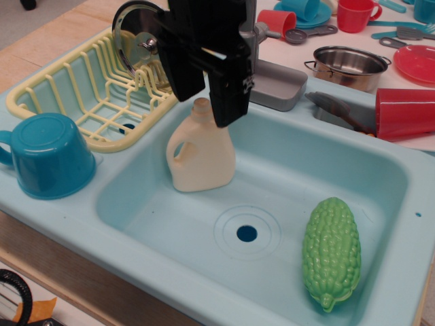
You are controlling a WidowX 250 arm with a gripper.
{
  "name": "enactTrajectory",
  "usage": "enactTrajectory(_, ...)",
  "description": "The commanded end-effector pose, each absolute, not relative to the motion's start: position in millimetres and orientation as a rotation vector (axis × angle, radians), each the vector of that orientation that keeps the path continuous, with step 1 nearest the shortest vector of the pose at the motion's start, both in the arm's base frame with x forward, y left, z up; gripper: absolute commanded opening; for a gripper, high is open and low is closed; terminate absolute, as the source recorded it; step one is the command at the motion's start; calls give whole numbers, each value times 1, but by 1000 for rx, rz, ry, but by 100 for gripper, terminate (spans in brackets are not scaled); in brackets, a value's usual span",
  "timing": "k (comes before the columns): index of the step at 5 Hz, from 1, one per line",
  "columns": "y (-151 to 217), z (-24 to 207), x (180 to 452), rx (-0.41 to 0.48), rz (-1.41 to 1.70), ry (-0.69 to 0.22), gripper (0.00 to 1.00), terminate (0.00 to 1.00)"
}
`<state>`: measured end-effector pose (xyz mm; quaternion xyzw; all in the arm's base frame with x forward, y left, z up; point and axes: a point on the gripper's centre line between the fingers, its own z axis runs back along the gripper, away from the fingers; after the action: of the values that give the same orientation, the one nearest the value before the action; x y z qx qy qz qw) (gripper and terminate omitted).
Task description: Put detergent from sink into drying rack
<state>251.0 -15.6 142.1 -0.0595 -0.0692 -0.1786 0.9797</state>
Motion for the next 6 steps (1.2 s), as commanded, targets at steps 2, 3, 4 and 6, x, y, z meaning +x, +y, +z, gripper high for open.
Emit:
enactTrajectory(2,-4,122,257,-165,-359,-254,100,0)
enactTrajectory(3,-5,106,259,-220,-287,-266,0,0)
enactTrajectory(4,-6,101,253,-238,-249,-298,0,0)
enactTrajectory(6,3,150,276,-124,-227,-299,0,0)
